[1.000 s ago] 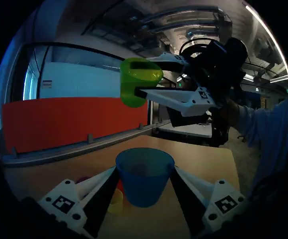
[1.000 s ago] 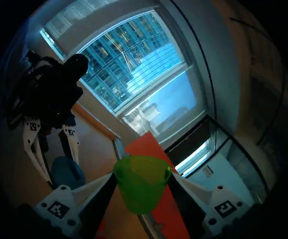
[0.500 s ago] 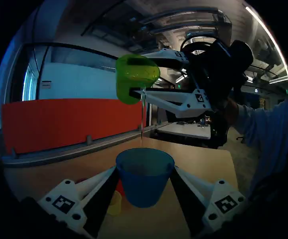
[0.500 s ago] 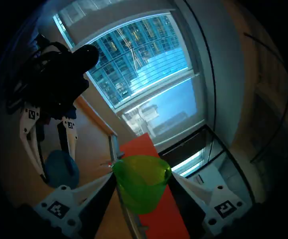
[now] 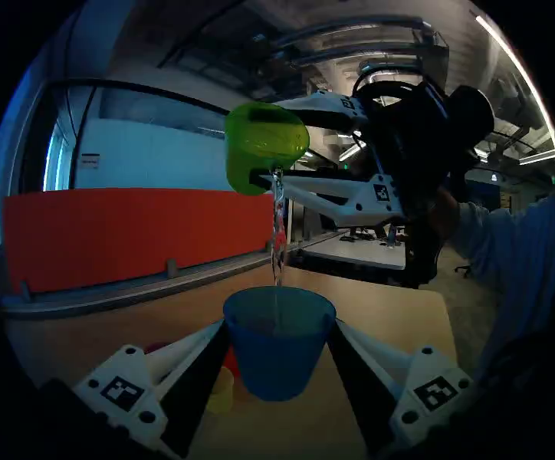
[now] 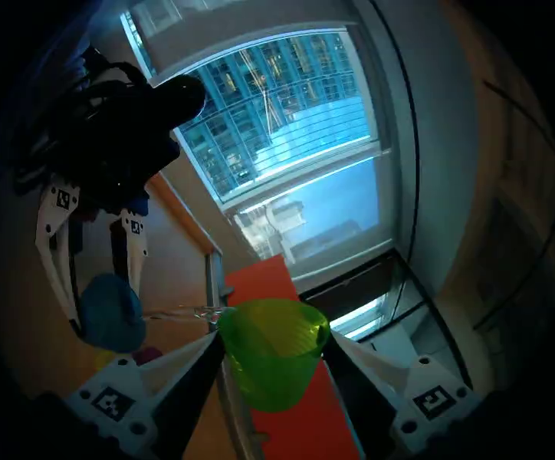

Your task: Pour water

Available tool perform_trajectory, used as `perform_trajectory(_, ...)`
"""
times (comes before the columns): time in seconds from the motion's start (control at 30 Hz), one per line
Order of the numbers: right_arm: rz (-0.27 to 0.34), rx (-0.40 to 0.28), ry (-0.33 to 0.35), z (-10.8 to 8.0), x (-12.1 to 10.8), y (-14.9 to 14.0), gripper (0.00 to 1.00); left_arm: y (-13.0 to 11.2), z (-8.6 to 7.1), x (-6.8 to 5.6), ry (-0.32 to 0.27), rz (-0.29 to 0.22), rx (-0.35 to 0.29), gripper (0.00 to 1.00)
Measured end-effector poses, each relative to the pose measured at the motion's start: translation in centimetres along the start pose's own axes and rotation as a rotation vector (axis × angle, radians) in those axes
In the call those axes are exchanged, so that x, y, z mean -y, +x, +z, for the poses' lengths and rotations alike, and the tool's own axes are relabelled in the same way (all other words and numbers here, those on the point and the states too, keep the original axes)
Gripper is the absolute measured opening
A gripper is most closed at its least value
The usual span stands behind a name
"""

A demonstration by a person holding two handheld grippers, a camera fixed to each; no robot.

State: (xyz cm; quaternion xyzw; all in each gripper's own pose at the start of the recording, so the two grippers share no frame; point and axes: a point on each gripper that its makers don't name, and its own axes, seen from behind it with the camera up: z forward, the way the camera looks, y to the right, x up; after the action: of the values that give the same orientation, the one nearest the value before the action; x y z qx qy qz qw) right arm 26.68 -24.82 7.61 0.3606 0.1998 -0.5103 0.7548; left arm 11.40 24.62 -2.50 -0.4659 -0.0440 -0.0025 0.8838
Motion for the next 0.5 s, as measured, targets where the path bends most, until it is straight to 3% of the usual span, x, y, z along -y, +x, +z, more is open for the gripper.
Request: perform_trajectory(0.5,-0.09,0.002,-0.013,0.16,-0.44,0.22,0.9,0.08,0.0,0.01,0.003,0.002,0.002,0.86)
